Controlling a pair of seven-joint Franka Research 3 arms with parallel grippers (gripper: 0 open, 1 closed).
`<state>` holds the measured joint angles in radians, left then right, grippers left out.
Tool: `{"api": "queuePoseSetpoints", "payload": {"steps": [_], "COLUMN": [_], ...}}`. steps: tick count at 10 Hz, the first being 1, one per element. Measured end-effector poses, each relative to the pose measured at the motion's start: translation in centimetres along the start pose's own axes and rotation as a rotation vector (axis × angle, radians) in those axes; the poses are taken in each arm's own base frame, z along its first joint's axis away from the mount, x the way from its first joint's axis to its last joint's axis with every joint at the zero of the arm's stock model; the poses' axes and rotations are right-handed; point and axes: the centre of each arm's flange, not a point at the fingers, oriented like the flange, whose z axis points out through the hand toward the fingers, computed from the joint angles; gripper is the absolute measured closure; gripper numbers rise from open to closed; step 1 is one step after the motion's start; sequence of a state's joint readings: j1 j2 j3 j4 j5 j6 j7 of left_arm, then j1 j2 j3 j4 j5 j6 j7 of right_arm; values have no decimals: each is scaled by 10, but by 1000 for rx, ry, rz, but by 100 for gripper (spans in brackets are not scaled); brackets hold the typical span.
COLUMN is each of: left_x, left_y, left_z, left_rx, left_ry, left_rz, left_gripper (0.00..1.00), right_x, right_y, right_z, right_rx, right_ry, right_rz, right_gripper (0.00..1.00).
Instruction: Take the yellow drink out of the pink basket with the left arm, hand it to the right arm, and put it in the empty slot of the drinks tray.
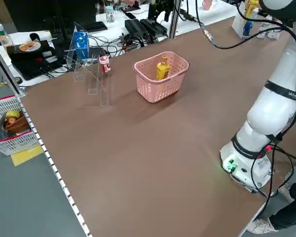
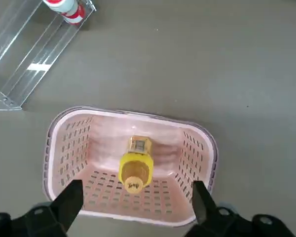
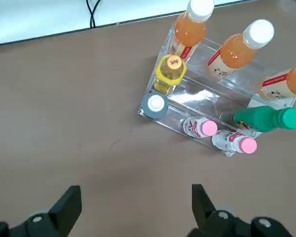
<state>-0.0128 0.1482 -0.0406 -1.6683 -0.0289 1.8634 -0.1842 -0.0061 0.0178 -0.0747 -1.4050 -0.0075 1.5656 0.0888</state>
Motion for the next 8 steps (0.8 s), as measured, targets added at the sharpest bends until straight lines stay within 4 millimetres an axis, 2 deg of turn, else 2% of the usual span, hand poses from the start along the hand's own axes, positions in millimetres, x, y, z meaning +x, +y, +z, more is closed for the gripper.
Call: {"api": "queuePoseSetpoints", "payload": {"steps": [4, 8], "left_x": [-9, -16], "left_y": [1, 4], "left_z": [21, 34], "left_rx": [0, -3], "left_ry": [1, 16], "left_rz": [-8, -16], "left_gripper": [3, 3], "right_x": [0, 0], "right_y": [0, 0], "right_z": [0, 0], "right_rx": [0, 0], "right_ry": [0, 0], "right_rz": [0, 0], "right_gripper": [1, 1]}}
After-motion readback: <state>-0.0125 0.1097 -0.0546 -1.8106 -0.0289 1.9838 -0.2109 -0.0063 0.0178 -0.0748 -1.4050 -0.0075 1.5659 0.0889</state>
